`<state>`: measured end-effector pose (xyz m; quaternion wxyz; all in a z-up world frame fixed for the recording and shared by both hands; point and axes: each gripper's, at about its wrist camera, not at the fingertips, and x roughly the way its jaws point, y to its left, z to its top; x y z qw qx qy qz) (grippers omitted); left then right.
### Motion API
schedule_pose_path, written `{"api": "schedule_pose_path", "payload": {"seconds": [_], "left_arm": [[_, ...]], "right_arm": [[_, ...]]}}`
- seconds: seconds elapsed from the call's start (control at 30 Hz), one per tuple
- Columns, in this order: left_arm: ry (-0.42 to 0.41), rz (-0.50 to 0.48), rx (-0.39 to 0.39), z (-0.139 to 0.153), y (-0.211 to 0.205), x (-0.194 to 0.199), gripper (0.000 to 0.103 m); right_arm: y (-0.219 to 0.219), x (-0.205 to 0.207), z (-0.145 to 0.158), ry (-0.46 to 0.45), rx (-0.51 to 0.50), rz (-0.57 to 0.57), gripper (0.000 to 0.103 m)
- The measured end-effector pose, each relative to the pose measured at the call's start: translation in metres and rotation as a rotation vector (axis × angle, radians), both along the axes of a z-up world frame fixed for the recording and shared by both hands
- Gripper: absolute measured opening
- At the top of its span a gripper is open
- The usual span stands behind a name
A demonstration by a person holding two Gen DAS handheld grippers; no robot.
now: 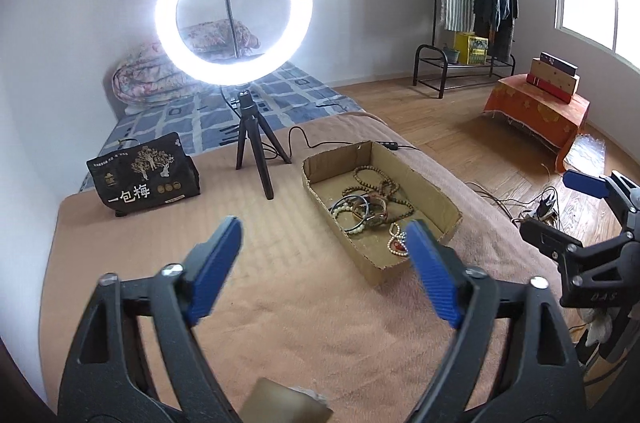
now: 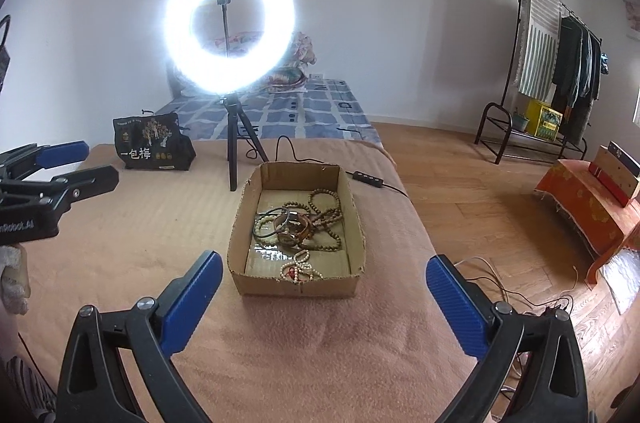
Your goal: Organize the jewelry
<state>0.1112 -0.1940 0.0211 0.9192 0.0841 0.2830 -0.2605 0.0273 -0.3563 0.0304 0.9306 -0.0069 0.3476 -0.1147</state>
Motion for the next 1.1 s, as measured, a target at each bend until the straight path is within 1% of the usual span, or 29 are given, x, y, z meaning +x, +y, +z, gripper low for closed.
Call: {"api": "schedule_pose_path", "payload": {"seconds": [0.03,0.07,0.2,0.4,0.47,0.63,1.1], "left_arm": [[-0.007,-0.002,-0.005,0.001,0.000,-0.004,0.096],[-0.012,-0.004,-0.008,0.001,0.000,-0.007,0.098],[-0.035,-0.015,-0.009,0.002,0.000,-0.017,0.098],[-0.017,-0.013,-0.031,0.000,0.002,-0.020,0.099],[-0.009,-0.006,-0.035,-0.003,0.003,-0.020,0.101],[-0.001,0.001,-0.033,-0.006,0.005,-0.021,0.102],[-0.001,0.003,-0.029,-0.009,0.006,-0.021,0.102]], "right_arm": [[-0.001,-0.002,0.000,-0.001,0.001,-0.003,0.103],[-0.001,-0.003,0.001,-0.003,0.002,-0.007,0.103],[-0.003,-0.008,0.001,-0.006,0.011,-0.015,0.103],[-0.003,-0.011,-0.002,-0.005,0.008,-0.032,0.103],[-0.002,-0.012,-0.003,-0.005,-0.002,-0.040,0.103],[0.000,-0.013,-0.005,-0.002,-0.013,-0.046,0.103],[0.002,-0.012,-0.009,0.001,0.001,-0.047,0.103]]}}
